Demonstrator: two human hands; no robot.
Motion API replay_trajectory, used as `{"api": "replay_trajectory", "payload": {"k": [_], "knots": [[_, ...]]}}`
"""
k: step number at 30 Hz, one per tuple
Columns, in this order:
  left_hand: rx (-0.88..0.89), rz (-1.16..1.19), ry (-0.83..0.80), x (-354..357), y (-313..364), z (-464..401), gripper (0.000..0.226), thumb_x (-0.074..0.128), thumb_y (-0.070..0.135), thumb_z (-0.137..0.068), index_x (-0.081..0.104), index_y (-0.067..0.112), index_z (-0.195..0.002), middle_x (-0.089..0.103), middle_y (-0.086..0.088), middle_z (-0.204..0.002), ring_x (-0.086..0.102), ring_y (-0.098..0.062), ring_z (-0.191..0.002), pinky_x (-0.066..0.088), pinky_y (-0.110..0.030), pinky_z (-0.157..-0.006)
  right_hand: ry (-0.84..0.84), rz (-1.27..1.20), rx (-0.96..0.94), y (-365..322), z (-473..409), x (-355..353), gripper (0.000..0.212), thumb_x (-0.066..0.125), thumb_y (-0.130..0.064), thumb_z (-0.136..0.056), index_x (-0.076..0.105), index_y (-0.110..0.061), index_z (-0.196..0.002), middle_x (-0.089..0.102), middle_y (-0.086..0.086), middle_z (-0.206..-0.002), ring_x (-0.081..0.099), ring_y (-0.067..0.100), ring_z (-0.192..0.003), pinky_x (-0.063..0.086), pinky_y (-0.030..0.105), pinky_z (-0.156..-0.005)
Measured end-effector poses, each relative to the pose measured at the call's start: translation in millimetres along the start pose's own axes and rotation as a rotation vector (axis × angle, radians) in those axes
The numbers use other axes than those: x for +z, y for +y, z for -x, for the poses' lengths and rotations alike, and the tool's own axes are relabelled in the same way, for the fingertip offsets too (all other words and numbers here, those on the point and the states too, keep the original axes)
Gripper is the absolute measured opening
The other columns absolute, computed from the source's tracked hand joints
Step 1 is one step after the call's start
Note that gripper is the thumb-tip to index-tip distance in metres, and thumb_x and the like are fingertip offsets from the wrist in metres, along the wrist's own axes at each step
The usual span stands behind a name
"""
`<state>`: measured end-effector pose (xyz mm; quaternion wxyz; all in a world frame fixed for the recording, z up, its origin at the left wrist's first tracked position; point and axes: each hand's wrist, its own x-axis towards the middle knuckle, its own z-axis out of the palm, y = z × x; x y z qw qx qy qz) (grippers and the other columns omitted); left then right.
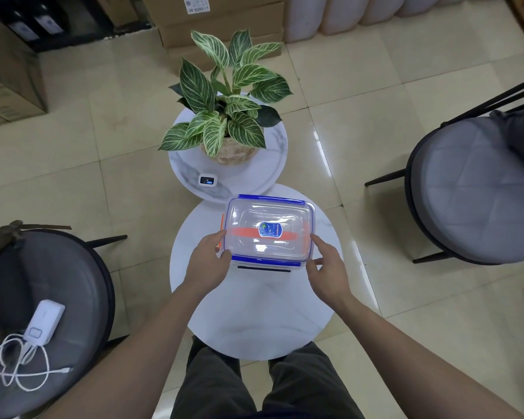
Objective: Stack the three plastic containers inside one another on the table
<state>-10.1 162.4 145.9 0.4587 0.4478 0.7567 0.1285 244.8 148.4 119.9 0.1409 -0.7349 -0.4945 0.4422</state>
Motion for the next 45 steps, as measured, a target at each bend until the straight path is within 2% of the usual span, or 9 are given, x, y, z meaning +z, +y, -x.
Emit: {"api": "replay_trajectory", "payload": {"k": [3,9,15,20,25,28,31,40,45], "knots": [[-0.043,0.05,0.046,-1,-4,1,0.042,0.054,0.016,-0.098,0.052,0.018,-0.14,0.053,0.001,-0.14,0.055,-0.013,-0.108,0.043,-0.024,-0.078,0.04,-0.01,0.061,5,-3,1,0.054,0.059,-0.023,-0.097,0.042,-0.027,-0.148,0.052,0.002,-0.143,0.059,0.002,-0.082,0.045,0.013,-0.069],[-0.167,0.103,0.05,1,-29,9,0.039,0.051,0.013,-0.096,0.054,0.018,-0.135,0.057,0.004,-0.138,0.057,-0.013,-0.107,0.045,-0.028,-0.083,0.05,-0.038,0.208,27,4,-3,0.053,0.054,-0.018,-0.097,0.039,-0.023,-0.148,0.056,0.004,-0.138,0.058,0.002,-0.081,0.053,0.03,-0.076],[-0.224,0.081,0.027,16,-57,17,0.034,0.053,0.016,-0.096,0.058,0.019,-0.129,0.061,0.003,-0.13,0.057,-0.011,-0.101,0.041,-0.023,-0.081,0.023,-0.025,0.287,53,16,7,0.05,0.055,-0.021,-0.096,0.042,-0.022,-0.145,0.059,0.003,-0.133,0.059,0.009,-0.086,0.045,0.018,-0.062],[-0.227,0.123,0.033,28,-74,20,0.027,0.053,0.016,-0.096,0.062,0.02,-0.121,0.065,0.005,-0.119,0.058,-0.004,-0.091,0.039,-0.012,-0.067,0.008,-0.033,0.352,70,23,22,0.047,0.057,-0.025,-0.096,0.045,-0.024,-0.141,0.06,-0.002,-0.128,0.061,0.013,-0.091,0.053,0.024,-0.071],[-0.259,0.189,0.029,40,-96,19,0.026,0.054,0.015,-0.096,0.063,0.018,-0.12,0.066,0.002,-0.118,0.063,-0.019,-0.107,0.053,-0.038,-0.093,0.004,-0.086,0.405,89,29,45,0.045,0.059,-0.025,-0.094,0.047,-0.025,-0.137,0.061,-0.002,-0.12,0.065,0.015,-0.092,0.054,0.027,-0.07],[-0.276,0.188,0.018,46,-108,15,0.026,0.054,0.015,-0.096,0.063,0.017,-0.12,0.066,0.002,-0.117,0.063,-0.021,-0.107,0.052,-0.042,-0.097,0.007,-0.093,0.422,97,27,58,0.044,0.06,-0.024,-0.093,0.048,-0.024,-0.135,0.061,-0.002,-0.119,0.064,0.011,-0.087,0.053,0.024,-0.068],[-0.282,0.196,0.013,54,-120,10,0.026,0.055,0.015,-0.095,0.063,0.018,-0.12,0.066,0.002,-0.116,0.063,-0.02,-0.107,0.052,-0.043,-0.097,0.002,-0.099,0.422,104,22,70,0.044,0.06,-0.023,-0.093,0.048,-0.023,-0.136,0.061,0.0,-0.12,0.065,0.014,-0.09,0.057,0.031,-0.076],[-0.253,0.203,0.005,79,-157,-23,0.026,0.058,0.018,-0.093,0.061,0.021,-0.119,0.067,0.001,-0.115,0.065,-0.017,-0.097,0.056,-0.04,-0.088,0.013,-0.133,0.415,123,-11,98,0.05,0.059,-0.021,-0.095,0.042,-0.018,-0.142,0.061,0.005,-0.124,0.066,0.025,-0.1,0.059,0.045,-0.088],[-0.25,0.236,0.012,93,-166,-46,0.031,0.061,0.022,-0.092,0.057,0.023,-0.122,0.065,0.003,-0.111,0.064,-0.014,-0.092,0.053,-0.027,-0.073,0.034,-0.117,0.402,135,-37,110,0.062,0.062,-0.027,-0.093,0.034,-0.022,-0.148,0.06,0.002,-0.126,0.066,0.024,-0.105,0.059,0.045,-0.091]]}}
